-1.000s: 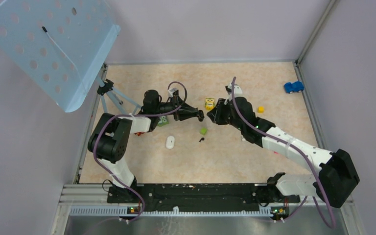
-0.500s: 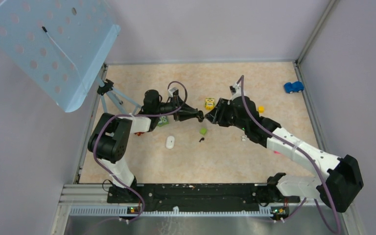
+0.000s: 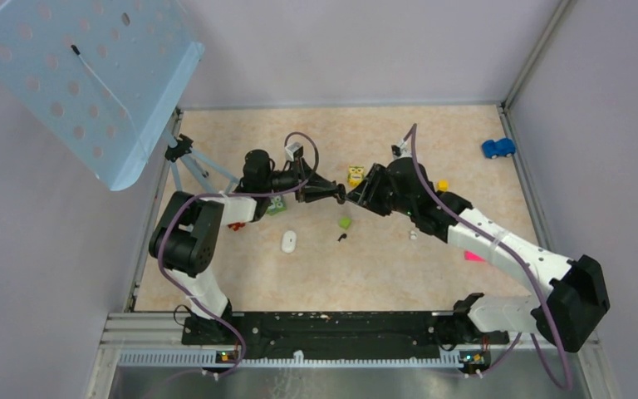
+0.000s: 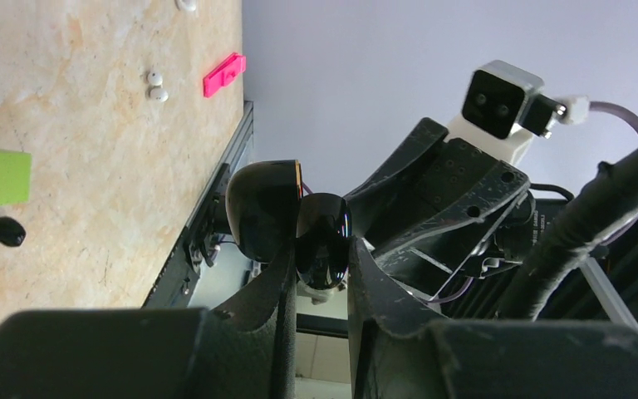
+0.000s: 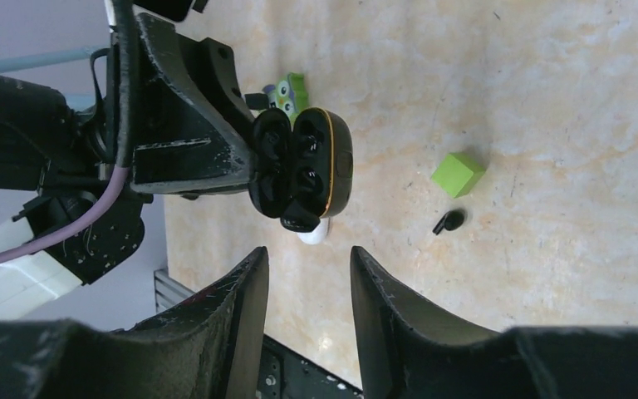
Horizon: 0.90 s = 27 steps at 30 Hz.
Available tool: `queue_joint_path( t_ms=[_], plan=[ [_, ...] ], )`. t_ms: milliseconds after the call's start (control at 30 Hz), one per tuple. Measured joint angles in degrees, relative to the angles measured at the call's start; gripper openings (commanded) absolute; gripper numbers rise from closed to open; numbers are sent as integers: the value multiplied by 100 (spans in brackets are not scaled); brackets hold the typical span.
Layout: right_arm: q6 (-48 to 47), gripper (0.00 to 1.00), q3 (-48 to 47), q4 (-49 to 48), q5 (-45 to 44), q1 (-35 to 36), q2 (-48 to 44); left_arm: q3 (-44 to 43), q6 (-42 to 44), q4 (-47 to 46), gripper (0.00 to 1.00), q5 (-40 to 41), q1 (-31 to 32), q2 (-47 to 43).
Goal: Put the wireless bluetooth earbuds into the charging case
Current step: Adjust the left earbud in the left side groove of the charging case.
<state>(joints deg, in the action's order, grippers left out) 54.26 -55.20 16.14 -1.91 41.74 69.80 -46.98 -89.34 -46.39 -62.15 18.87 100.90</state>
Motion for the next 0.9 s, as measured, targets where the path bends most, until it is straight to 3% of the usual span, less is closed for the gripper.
queue_joint_path(
  t_ms=[333, 900],
  plan=[
    [457, 39, -48, 103, 74, 0, 162, -105, -96, -855, 0, -20, 33, 278],
    [321, 32, -382, 129, 46, 0, 562, -105, -203, -1016, 0, -129, 48, 289]
  ],
)
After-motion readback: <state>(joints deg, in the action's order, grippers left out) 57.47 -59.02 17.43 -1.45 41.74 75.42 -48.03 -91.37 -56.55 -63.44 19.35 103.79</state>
